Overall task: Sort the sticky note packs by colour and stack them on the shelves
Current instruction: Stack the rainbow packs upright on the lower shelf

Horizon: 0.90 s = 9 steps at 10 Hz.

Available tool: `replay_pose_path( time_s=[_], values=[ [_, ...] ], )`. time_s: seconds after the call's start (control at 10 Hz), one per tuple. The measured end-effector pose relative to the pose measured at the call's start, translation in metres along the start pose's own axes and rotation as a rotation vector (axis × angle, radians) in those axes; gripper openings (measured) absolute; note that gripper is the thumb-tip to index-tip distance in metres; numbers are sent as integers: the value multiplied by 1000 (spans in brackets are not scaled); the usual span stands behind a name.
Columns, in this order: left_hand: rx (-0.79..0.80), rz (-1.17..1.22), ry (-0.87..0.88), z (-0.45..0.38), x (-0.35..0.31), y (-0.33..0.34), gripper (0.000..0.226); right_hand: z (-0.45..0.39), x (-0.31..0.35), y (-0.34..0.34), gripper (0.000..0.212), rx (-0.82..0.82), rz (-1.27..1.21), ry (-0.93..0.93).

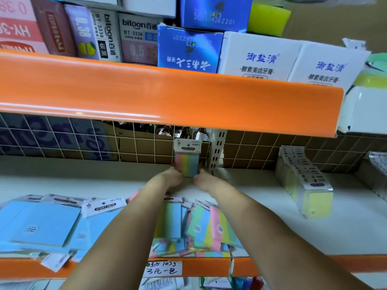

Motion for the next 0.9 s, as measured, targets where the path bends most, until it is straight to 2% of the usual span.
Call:
replay_pose_path(
  time_s=[0.1, 0.2, 0.3, 0.5, 0.6, 0.8, 0.9],
  values=[
    [4, 64, -32, 25, -2, -7, 33, 1, -14, -4, 47, -210, -545, 36],
    [-40, 115, -77, 26, 0, -15, 36, 2, -14, -4, 59, -136, -378, -9],
    [-132, 139, -131, 37, 4, -32, 39, 15, -5, -7, 54, -85, -286, -72],
    [-218, 48, -144, 58, 15, -53, 20, 34, 8, -7, 29, -28, -225, -80],
    [-176, -7, -94, 63, 21, -55, 24, 44, 13, -7, 27, 1, -200, -83],
    [-242, -258, -157, 81, 45, -61, 19, 65, 28, 0, 18, 54, -194, -120],
    [-254, -333, -187, 87, 55, -61, 32, 81, 35, 9, 26, 105, -245, -112]
  ],
)
Point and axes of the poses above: each hand's wrist, its own z-axis away from the middle knuckle, its own y-axis out of the palm, x = y × z, the point moved 9 cm from there along -z, towards the middle knuckle, and after that the axes turned 14 degrees about -y, right-handed, at the moved point
